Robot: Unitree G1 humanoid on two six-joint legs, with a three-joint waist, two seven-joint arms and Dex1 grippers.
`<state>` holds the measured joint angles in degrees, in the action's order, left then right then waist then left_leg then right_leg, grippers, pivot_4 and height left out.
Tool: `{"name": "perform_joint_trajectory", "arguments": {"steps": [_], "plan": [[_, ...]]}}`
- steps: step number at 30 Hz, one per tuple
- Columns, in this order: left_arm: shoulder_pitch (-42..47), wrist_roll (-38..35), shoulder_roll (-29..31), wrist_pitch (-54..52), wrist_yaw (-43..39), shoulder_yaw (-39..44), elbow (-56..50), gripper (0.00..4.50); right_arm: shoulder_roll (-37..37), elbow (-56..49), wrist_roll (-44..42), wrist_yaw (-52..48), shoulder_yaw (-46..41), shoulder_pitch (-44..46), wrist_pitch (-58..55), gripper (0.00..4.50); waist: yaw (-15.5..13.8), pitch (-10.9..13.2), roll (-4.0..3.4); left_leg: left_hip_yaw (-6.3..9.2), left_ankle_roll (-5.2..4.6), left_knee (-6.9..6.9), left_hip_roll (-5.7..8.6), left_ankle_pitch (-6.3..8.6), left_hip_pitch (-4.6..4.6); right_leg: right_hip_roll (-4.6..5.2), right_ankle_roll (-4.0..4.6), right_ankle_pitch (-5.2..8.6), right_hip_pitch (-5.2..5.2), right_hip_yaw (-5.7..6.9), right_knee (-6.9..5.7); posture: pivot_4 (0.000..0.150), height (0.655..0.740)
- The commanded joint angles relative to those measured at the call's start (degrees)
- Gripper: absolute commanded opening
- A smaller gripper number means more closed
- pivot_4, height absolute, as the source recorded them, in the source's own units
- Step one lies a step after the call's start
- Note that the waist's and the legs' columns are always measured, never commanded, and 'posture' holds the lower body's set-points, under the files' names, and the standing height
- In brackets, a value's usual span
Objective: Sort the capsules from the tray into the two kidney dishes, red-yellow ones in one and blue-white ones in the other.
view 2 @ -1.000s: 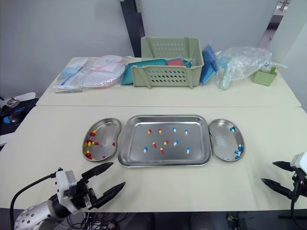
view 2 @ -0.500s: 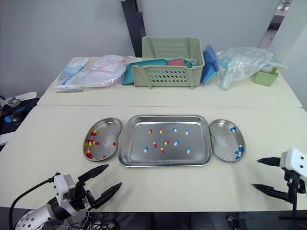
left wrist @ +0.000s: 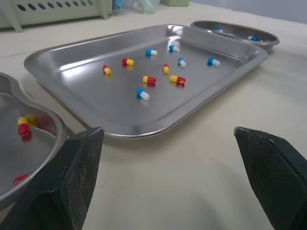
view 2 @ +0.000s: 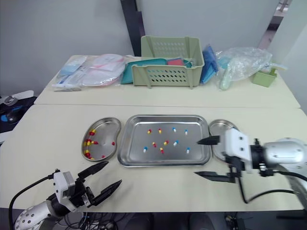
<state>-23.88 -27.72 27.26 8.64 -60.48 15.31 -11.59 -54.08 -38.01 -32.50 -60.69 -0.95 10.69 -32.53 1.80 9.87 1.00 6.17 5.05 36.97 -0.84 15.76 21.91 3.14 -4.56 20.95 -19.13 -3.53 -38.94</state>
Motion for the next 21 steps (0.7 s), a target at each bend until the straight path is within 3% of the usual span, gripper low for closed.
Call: {"name": "perform_joint_trajectory", "arguments": {"steps": [1,5,10,21], "plan": [[0.51,-0.16,0.68,0.73,-0.01,-0.58,-1.17,4.50,4.23,0.74,4.85,4.43,8.95,5.81,-2.21,4.44,-0.19,0.00,0.00,0.05,0.00,0.00,0.01,0.00,0.07,0.02,0.00,0.00,-0.03,0.05,0.03,0.150,0.7400],[1.39,-0.45,1.07,0.28,0.47,-0.79,-1.45,4.50,9.10,3.95,9.54,7.06,16.24,11.28,-3.56,3.06,-0.13,0.00,0.00,0.11,0.00,0.02,0.01,-0.01,0.03,0.02,0.00,0.00,-0.02,0.08,-0.03,0.150,0.7400],[1.76,-0.42,1.43,0.04,0.61,-1.34,-1.81,4.50,15.53,8.71,13.92,9.50,22.61,16.70,-4.32,1.70,0.06,0.00,0.00,0.12,0.00,0.01,0.01,0.00,0.01,0.01,0.01,0.00,-0.04,0.07,-0.04,0.150,0.7400],[2.69,-0.28,2.20,-0.38,0.83,-2.35,-1.75,4.50,31.21,25.41,23.51,14.07,32.74,28.40,-5.22,1.70,0.68,0.01,-0.02,0.14,0.00,-0.01,0.00,-0.01,-0.02,0.00,0.02,-0.01,-0.14,0.05,-0.10,0.150,0.7400]]}}
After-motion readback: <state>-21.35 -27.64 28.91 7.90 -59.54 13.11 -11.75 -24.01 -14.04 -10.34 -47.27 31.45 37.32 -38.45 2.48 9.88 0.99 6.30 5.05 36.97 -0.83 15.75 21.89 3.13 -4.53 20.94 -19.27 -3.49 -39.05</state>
